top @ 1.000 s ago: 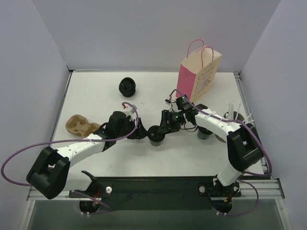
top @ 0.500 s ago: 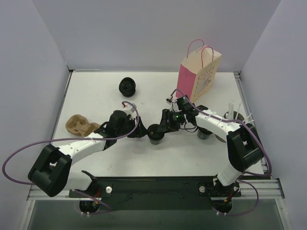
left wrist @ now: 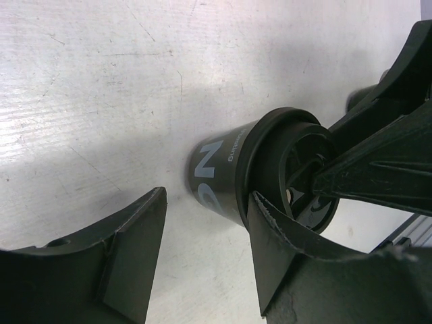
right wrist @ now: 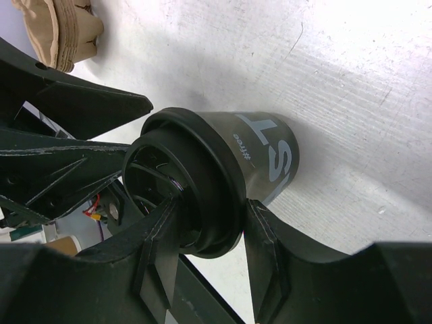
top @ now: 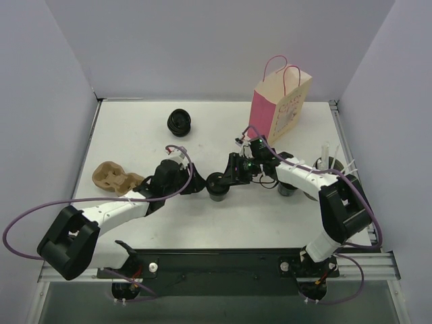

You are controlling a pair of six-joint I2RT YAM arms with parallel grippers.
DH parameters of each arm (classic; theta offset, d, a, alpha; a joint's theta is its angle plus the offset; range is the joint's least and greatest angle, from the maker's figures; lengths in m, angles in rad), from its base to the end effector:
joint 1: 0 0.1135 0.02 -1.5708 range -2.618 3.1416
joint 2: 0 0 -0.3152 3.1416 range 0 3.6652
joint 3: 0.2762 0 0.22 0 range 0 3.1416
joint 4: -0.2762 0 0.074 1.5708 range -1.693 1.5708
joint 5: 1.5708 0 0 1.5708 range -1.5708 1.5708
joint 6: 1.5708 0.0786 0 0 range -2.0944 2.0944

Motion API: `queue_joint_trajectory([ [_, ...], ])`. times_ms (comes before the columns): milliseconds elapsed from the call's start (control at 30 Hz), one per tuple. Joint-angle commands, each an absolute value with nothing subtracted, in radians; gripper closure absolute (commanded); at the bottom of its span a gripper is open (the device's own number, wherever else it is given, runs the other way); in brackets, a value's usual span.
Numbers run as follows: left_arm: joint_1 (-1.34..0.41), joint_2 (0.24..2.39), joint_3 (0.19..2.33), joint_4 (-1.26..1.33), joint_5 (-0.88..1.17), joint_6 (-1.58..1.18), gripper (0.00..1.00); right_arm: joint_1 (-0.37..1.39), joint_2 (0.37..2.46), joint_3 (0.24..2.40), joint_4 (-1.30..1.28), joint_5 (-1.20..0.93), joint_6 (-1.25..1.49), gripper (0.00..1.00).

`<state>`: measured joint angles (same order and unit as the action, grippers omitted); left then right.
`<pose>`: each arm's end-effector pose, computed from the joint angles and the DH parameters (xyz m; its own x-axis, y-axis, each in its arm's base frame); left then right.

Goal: Pack the takeout coffee

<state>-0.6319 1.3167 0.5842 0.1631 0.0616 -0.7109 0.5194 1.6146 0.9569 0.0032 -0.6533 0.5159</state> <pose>0.2123 -0.1614 0.2395 -0.7416 -0.2642 -0.6166 0.1946 0.7949 -0.5747 0.2768 0.2133 0.2634 -0.8606 -0.0408 -0.5076 -0.4463 0.5405 0.7132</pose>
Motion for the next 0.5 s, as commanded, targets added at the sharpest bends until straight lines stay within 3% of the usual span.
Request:
queue_joint_trajectory([
  [0,-0.647,1.361,0.541,-0.047,-0.034,-0.7,0.4,0.545,1.712,0.893,-0.13,-0.506,0.439,0.7],
  [267,-0.634,1.232,0.727,-0.144,0.074,-0.598,0.27,0.541,1.735,0.991,-0.216,-0.555,0.368,0.7],
  [467,-0.589,1.264,0.776,-0.137,0.13,-0.548,0.27,0.545,1.769,1.061,-0.285,-0.578,0.324,0.7],
])
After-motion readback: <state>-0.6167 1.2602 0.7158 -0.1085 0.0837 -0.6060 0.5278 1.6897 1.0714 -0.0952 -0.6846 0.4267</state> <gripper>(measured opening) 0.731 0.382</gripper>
